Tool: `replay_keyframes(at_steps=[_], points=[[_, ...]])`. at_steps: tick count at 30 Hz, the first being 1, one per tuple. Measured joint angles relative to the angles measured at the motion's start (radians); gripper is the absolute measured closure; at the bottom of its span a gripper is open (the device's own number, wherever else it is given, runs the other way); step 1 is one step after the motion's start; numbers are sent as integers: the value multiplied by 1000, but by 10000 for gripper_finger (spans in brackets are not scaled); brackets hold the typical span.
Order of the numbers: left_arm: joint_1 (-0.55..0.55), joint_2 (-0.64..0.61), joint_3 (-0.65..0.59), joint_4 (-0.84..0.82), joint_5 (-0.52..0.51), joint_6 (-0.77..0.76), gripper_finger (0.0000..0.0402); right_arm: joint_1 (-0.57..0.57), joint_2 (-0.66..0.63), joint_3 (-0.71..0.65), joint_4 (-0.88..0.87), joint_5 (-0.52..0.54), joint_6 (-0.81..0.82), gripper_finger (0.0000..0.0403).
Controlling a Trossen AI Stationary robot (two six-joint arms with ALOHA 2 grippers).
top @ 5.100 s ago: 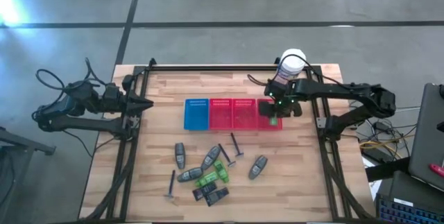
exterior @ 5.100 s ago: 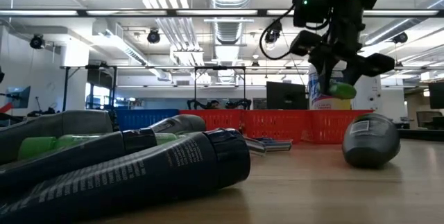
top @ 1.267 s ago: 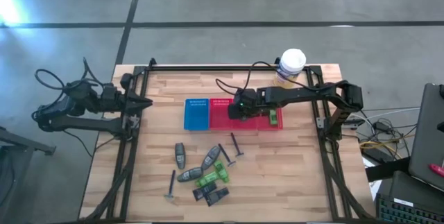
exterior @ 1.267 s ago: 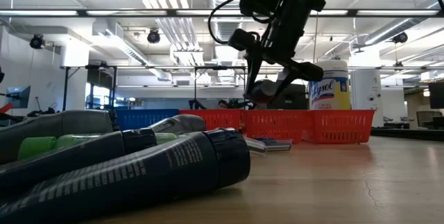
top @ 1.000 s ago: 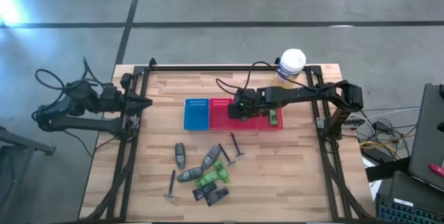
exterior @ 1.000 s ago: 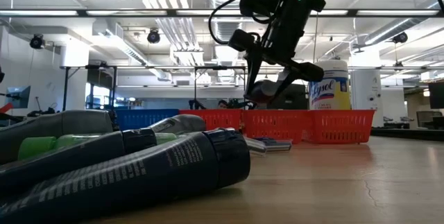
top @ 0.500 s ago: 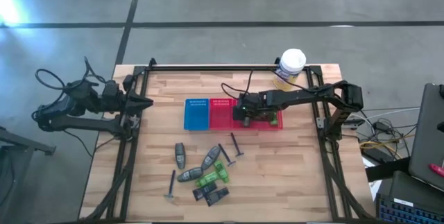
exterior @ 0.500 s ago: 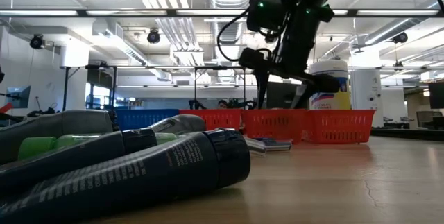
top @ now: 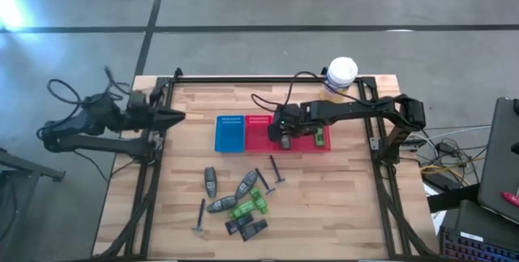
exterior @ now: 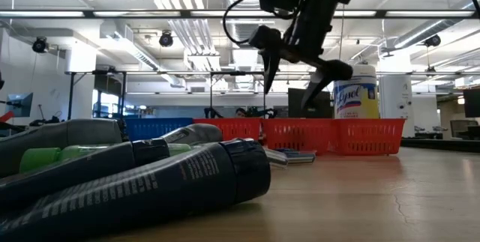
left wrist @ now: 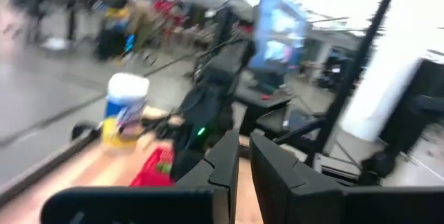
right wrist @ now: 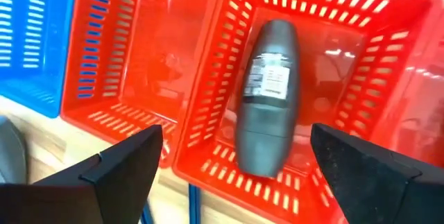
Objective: Pick & Place Travel size toiletries
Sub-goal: Put the gray deodorant into the middle red bin
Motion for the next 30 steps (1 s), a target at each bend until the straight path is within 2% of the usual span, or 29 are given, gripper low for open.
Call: replay_keyframes(at_steps=[4, 10, 13, 17, 21, 30], points=[[0, 107, 0, -99, -35, -183, 364, 2, -8, 39, -78, -2, -51, 44], [-7, 261, 0, -395, -37, -447, 364, 7, -78, 66, -225, 0, -137, 54], [-43, 322, -4, -435, -19, -533, 364, 10, -137, 44, -276, 10, -154, 58], [-74, 388, -2, -431, -17, -686, 359, 35, -227, 12, -330, 74, -165, 60], [-83, 482, -4, -508, 12, -805, 311, 77, -315, -22, -343, 141, -170, 52], [-101, 609, -4, -555, 37, -1047, 142, 144, -443, -131, -338, 184, -157, 44]])
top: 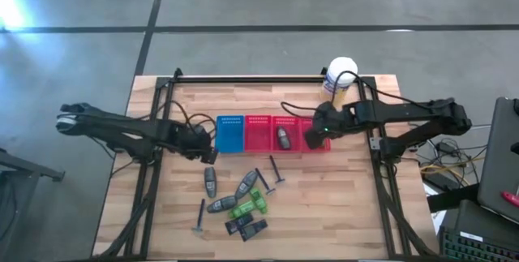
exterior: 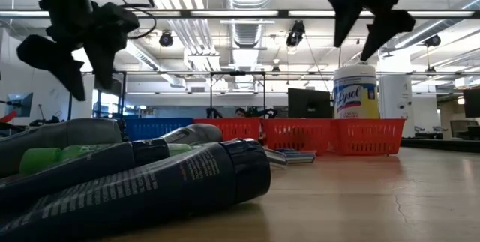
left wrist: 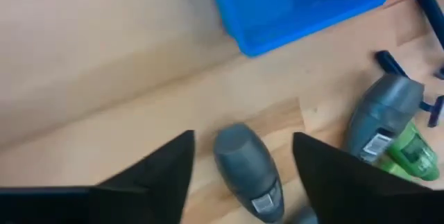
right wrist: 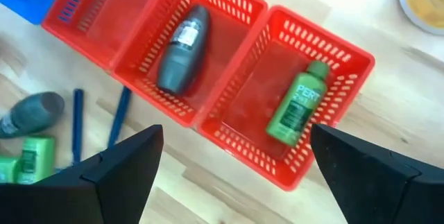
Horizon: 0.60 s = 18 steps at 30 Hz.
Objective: Pick & Place Travel size toiletries
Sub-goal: Put the gray deodorant into the middle red bin
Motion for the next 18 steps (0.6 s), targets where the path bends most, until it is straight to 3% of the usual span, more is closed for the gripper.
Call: replay_keyframes(at_steps=[7, 14, 18], points=[[-71, 117, -13, 30, 20, -176, 73, 36, -20, -102, 5, 3, 35, 59], [-182, 246, -6, 201, 58, -332, 71, 68, -20, -151, 75, 2, 65, 69], [-291, 301, 16, 210, 23, -483, 71, 72, -20, -154, 107, 2, 65, 64]])
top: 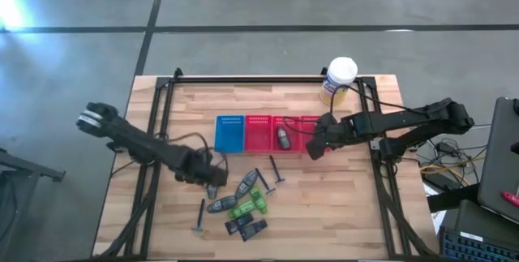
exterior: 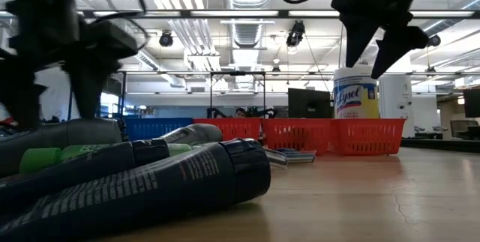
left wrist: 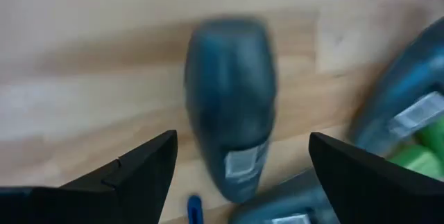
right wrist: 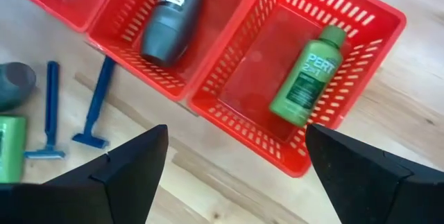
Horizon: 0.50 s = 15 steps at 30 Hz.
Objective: Pick & Place Travel size toiletries
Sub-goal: Put the gray deodorant into the middle red bin
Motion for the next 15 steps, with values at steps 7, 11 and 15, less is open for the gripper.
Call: replay_keyframes(at_steps=[7, 11, 15], points=[[-115, 102, 6, 61, -57, -163, 71, -1, 0, 3, 18, 27, -22, 43], [-117, 165, 15, 60, -57, -160, 72, -1, 0, -1, 31, 27, -31, 40], [-117, 205, 26, 47, -69, -158, 83, -1, 0, -1, 32, 26, -31, 39]])
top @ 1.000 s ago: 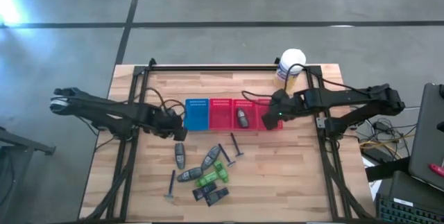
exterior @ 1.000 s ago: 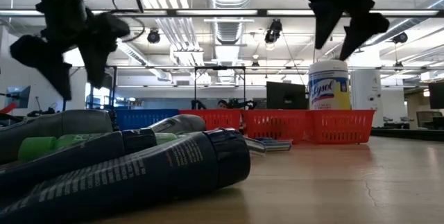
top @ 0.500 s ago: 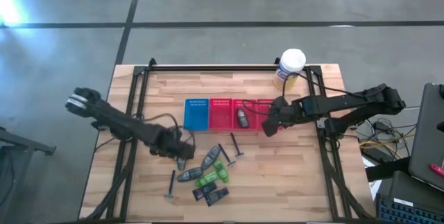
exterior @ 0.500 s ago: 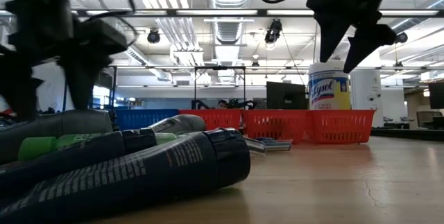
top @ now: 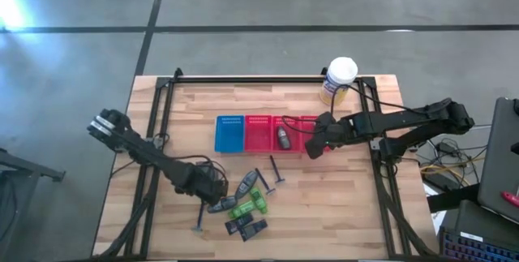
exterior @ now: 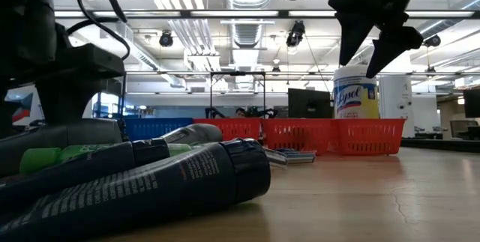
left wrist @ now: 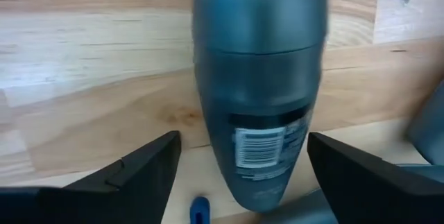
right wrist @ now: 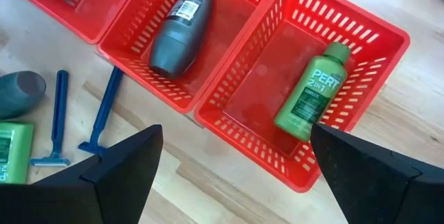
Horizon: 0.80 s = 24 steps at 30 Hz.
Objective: Pick & Place Travel size toiletries
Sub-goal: Put the gray deodorant into the middle red bin
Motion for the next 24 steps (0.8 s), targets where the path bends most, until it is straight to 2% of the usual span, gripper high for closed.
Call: replay_keyframes(at_steps=[3, 11, 15, 20, 24], points=[[0, 6, 5, -12, -7, 7, 112, 0, 0, 0, 0, -6, 0, 39], [0, -3, -6, -14, -30, 142, 230, 4, 0, 0, 51, -91, -39, 39], [1, -6, -7, -1, -84, 279, 232, 4, 0, 0, 137, -169, -41, 39], [-12, -19, 17, -9, -287, 482, 232, 4, 0, 0, 277, -261, -13, 39], [-14, -74, 54, -3, -373, 655, 232, 3, 2, -4, 385, -274, 26, 39]])
